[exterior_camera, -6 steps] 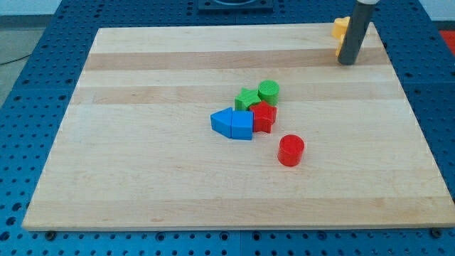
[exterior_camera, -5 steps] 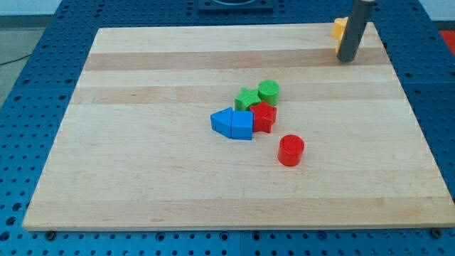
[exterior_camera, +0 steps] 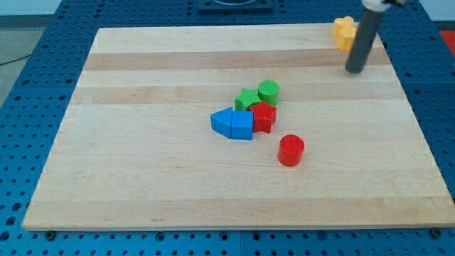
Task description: Move the green circle to the top center of the board
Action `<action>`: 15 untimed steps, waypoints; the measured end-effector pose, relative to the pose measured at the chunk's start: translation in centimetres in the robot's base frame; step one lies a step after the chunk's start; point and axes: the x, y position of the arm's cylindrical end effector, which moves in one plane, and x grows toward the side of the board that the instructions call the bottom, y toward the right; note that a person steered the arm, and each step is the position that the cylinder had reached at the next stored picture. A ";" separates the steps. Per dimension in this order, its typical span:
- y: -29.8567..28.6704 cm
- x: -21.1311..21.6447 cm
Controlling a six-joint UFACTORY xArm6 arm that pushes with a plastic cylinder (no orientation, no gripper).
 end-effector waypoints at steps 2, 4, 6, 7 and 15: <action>-4.9 8.3; -14.3 7.1; -21.2 3.5; -20.2 3.7; -16.8 -5.8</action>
